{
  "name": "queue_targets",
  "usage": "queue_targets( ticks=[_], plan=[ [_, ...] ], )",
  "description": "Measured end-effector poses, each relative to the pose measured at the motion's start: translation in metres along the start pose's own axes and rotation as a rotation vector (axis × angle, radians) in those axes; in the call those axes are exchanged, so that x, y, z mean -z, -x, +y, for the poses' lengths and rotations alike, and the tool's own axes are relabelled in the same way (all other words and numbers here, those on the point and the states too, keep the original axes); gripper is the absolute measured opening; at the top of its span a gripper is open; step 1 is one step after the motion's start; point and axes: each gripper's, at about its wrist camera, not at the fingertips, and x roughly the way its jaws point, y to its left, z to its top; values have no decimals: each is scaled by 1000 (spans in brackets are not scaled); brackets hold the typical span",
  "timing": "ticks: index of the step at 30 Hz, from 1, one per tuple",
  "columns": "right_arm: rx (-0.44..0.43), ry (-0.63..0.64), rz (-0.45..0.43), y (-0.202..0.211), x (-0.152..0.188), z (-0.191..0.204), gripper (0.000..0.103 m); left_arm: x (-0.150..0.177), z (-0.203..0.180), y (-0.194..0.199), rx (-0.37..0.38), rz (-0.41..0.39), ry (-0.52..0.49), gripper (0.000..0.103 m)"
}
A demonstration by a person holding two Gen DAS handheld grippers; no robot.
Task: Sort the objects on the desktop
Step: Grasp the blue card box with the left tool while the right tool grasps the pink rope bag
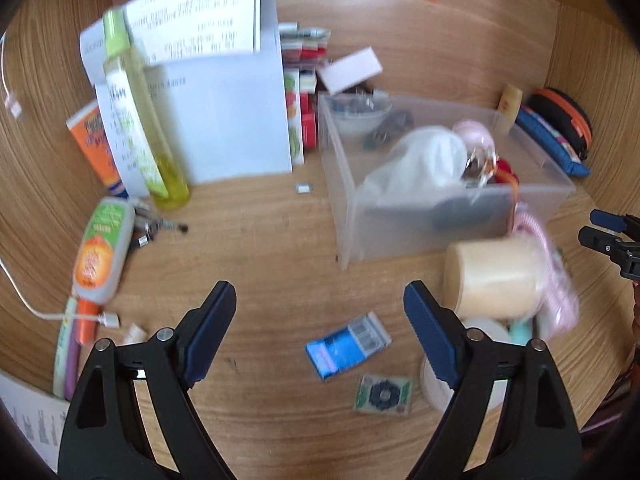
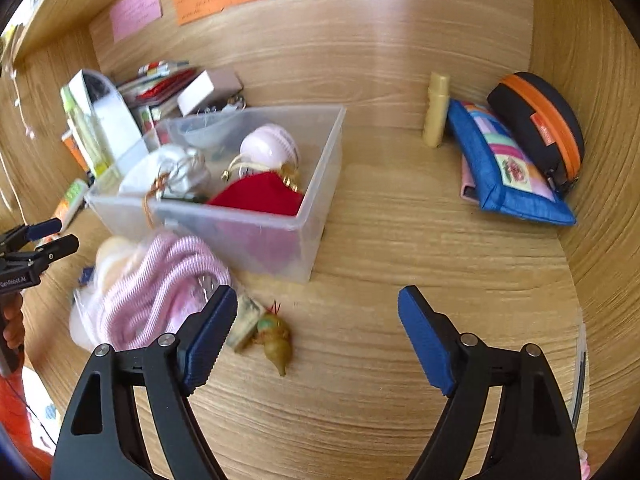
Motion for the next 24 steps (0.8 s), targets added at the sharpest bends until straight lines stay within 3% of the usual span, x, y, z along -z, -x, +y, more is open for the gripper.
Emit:
queue_targets(
  ticks=[14, 24],
  plan=[
    [-174, 85, 2, 6, 4, 48, 80, 26, 2, -23, 8, 106, 19, 86],
    [-247, 186, 54, 5, 21, 94, 81, 28, -1, -29, 9, 122, 11, 86]
  ],
)
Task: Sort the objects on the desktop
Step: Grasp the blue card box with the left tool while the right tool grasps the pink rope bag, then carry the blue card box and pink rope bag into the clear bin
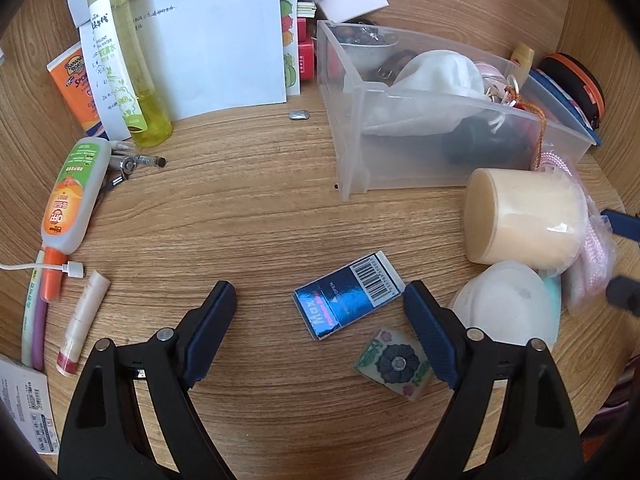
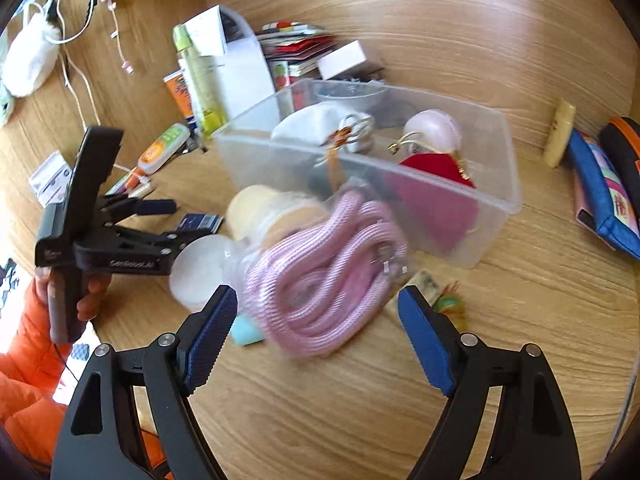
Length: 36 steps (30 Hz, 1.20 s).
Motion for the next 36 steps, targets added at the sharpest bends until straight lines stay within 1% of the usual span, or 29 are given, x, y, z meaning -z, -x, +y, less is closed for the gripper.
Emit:
queue_targets(
  ticks=[3, 5, 7, 10, 12, 13, 15, 16, 17, 19, 21, 24, 29, 32, 36],
  plan=[
    [14, 26, 7, -5, 4, 9, 81, 1, -2, 0, -5, 0, -7, 86],
    [45, 50, 24, -14, 4, 15, 81, 1, -2, 0, -11, -1, -6, 86],
    [75, 62, 37, -23, 4, 19, 80, 1, -2, 1, -11, -3, -2, 84],
    [120, 89, 39, -36, 6, 26, 80, 1, -3, 2, -9, -14, -6, 75],
    [160, 111, 24, -38, 7, 29, 80, 1, -3, 3, -7, -23, -8, 66],
    [171, 121, 18, -39, 6, 30, 79, 2, -3, 4, -8, -28, -8, 63],
    [194, 134, 11, -38, 7, 30, 66, 3, -3, 5, -9, -37, -7, 52],
    [201, 134, 9, -36, 7, 29, 63, 3, -2, 6, -9, -41, -5, 51],
    [205, 129, 7, -34, 7, 25, 54, 3, -2, 6, -8, -42, -5, 51],
    [179, 102, 4, -29, 6, 20, 50, 4, -1, 7, -8, -44, -5, 50],
    [171, 86, -5, -25, 5, 17, 41, 5, 1, 8, -9, -44, -5, 50],
    [148, 50, -20, -14, 2, 9, 33, 4, 5, 8, 1, -46, 13, 50],
    [93, -28, -46, 3, -2, -7, 26, -1, 11, 14, 13, -73, 53, 50],
    [95, -49, -72, 13, -6, -13, 23, -5, 9, 21, 18, -101, 61, 50],
    [85, -66, -108, 24, -9, -17, 23, -12, 4, 35, 30, -151, 58, 50]
  ],
)
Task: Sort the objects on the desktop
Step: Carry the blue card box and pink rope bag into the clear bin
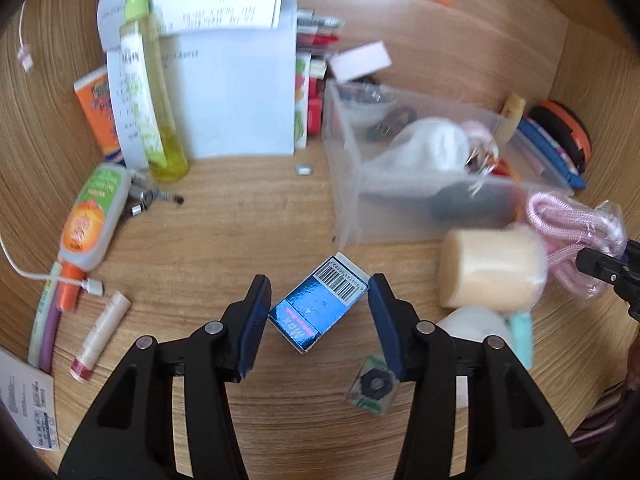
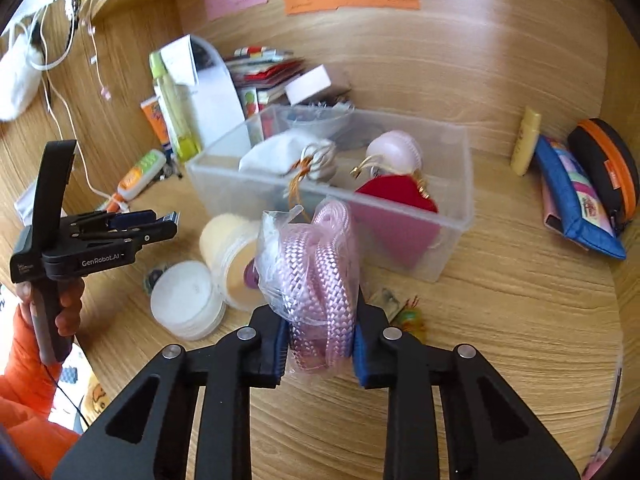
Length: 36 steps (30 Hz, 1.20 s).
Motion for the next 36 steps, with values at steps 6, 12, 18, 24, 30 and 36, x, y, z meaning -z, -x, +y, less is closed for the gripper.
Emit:
queue_targets(
  ticks=[6, 12, 18, 24, 30, 36],
  plan=[
    [9, 18, -34, 13, -6, -1, 23, -14, -10, 16, 22, -67, -3, 50],
    [32, 39, -103, 35, -12, 2, 22, -22, -16, 31, 39, -118, -14, 50],
    [40, 46, -179, 58, -27, 0, 22, -35, -23, 38, 54, -159, -22, 50],
    [71, 33, -219, 59, -46, -10, 22, -51, -28, 41, 61, -202, -31, 50],
    [114, 48, -235, 47, -67, -18, 22, -74, -34, 44, 73, -241, -29, 50],
    [120, 29, -242, 29, -86, -32, 22, -97, -37, 42, 68, -266, -27, 50]
  ],
)
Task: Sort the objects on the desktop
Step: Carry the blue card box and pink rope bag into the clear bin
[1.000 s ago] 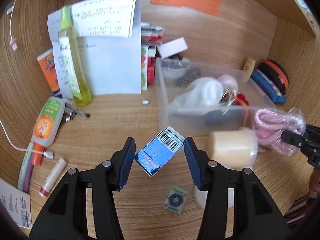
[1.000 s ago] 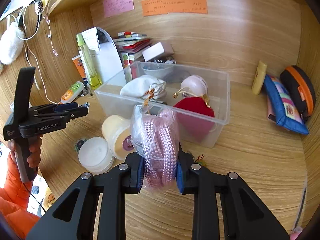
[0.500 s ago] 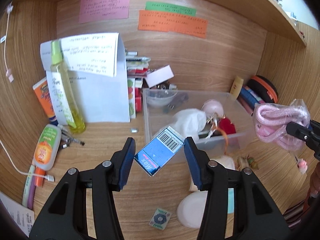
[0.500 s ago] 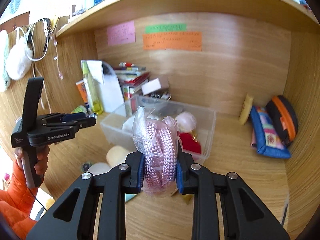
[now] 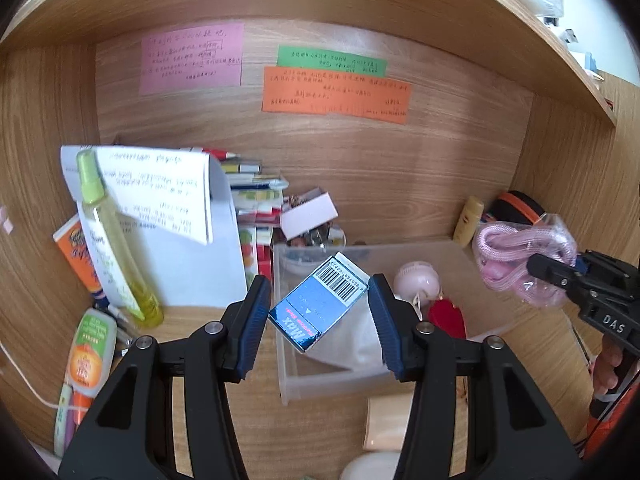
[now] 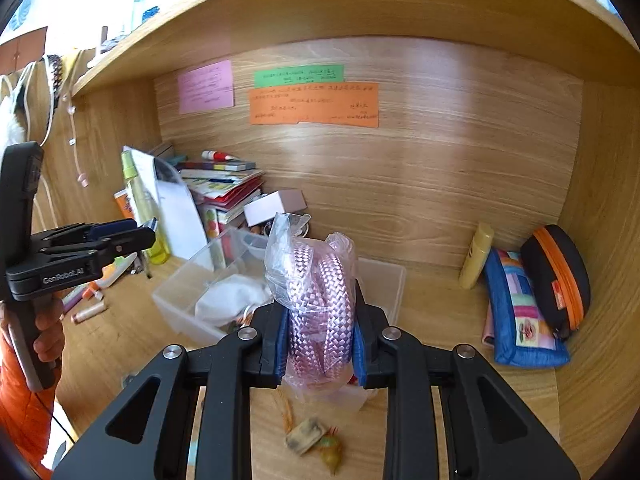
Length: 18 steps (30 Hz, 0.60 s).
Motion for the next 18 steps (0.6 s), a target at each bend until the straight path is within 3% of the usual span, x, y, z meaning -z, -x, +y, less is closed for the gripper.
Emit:
queue_targets(
  ticks=[9, 18],
  plan=[
    [32, -32, 13, -36, -4, -12, 23, -20, -7, -42, -16, 37, -8, 50],
    [48, -48, 94, -68, 15, -23, 23, -11, -6, -98, -34, 156, -7, 50]
  ],
)
